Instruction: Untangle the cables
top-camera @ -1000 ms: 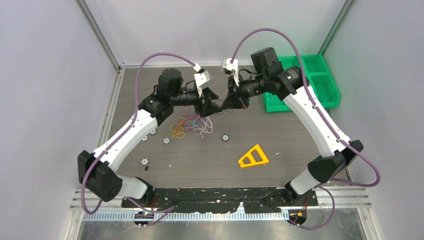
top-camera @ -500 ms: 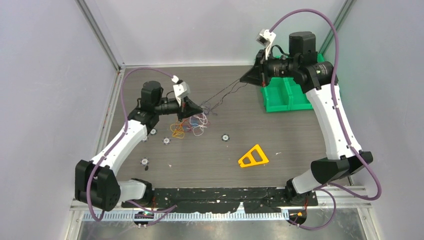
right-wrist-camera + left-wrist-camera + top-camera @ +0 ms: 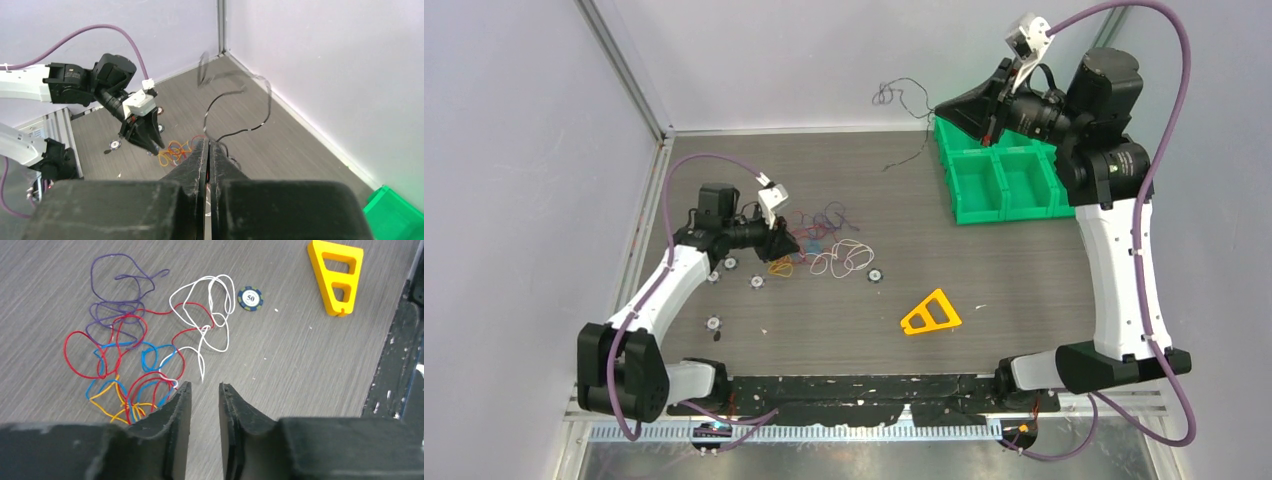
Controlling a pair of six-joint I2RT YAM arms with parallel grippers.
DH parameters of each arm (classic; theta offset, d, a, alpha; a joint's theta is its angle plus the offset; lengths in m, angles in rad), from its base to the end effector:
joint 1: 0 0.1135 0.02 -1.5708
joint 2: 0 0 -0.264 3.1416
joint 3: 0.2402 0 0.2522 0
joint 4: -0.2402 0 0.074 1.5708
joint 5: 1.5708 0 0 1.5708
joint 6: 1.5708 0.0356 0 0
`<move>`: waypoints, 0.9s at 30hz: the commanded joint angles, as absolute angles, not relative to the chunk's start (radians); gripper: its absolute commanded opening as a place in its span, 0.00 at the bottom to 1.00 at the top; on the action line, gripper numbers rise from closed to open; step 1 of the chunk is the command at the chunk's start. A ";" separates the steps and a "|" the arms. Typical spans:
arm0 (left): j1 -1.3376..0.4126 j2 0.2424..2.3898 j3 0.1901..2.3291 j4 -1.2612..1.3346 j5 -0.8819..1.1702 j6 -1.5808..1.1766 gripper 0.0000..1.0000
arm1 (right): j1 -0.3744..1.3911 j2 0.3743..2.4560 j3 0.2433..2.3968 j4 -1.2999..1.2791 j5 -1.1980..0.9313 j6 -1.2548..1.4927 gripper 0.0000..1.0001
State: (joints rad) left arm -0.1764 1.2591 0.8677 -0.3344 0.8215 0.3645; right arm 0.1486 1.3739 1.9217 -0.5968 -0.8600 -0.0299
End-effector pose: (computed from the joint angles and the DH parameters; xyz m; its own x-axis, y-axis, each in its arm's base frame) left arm 0.2532 -0.0716 0.2616 -0.3757 0.3136 -0.8721 0.8483 0.4952 -0.1874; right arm 0.2367 0.0627 0.5464 -0.0232 -0.0232 -0.9995 -0.8463 0.5327 0.0072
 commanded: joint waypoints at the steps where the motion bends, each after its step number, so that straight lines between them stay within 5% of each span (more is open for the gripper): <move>1: -0.168 1.214 0.867 -0.363 0.829 0.383 0.45 | 0.145 1.375 1.960 -0.537 -0.810 -0.020 0.05; 3: -0.167 1.183 0.871 -0.353 0.822 0.325 0.63 | 0.129 1.390 1.985 -0.579 -0.761 -0.057 0.05; 11: -0.168 1.077 0.930 -0.387 0.796 0.198 0.99 | -0.001 1.516 2.032 -0.669 -0.643 -0.218 0.05; 17: -0.186 1.029 0.985 -0.176 0.800 0.031 0.99 | -0.010 1.614 2.090 -0.845 -0.806 -0.231 0.05; 27: -0.426 1.148 1.323 -0.128 0.650 0.322 1.00 | 0.249 1.471 1.735 -0.695 -0.917 -0.031 0.06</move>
State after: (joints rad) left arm -0.3374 1.0981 1.2270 -0.2047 0.7200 0.2062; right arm 0.1791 1.5734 1.7874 -0.8040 -0.8314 -0.1452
